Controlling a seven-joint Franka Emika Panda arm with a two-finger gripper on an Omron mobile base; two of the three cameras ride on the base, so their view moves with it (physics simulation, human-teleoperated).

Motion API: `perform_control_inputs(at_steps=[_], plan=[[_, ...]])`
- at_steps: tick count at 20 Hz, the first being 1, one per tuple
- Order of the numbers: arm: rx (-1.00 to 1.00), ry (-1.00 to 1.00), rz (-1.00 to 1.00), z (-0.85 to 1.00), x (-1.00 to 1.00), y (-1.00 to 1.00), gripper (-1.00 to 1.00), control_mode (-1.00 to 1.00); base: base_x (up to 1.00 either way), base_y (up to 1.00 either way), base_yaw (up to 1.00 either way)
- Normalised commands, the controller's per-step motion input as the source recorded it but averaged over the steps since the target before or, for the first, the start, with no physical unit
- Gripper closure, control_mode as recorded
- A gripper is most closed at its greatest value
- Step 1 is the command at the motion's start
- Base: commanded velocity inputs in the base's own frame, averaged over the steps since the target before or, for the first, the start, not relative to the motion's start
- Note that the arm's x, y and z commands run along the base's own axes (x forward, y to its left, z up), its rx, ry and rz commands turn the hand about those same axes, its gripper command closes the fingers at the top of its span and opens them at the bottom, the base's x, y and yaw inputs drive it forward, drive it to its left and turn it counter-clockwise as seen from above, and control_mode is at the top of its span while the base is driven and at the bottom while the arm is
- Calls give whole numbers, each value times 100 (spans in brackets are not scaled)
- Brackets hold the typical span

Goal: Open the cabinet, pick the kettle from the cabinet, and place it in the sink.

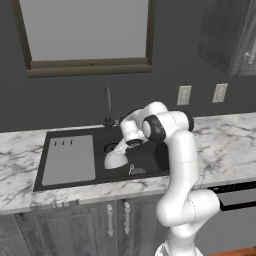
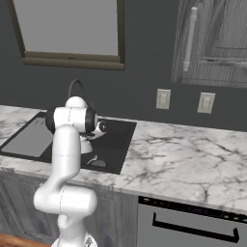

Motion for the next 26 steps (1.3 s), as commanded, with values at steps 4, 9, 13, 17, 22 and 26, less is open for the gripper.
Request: perform_control_inputs(at_steps=[4,9,13,17,22,26], plan=[[0,0,1,-43,7,22,100,-100,0,0,0],[1,0,6,-40,2,8,100,-100,0,0,0],[2,0,11,-39,-15,3,100,-100,0,0,0],[0,0,12,-40,-20,7,100,-100,0,0,0],[0,0,9,-43,-23,14,100,-100,0,0,0],[0,0,4,-46,-26,21,100,-100,0,0,0]])
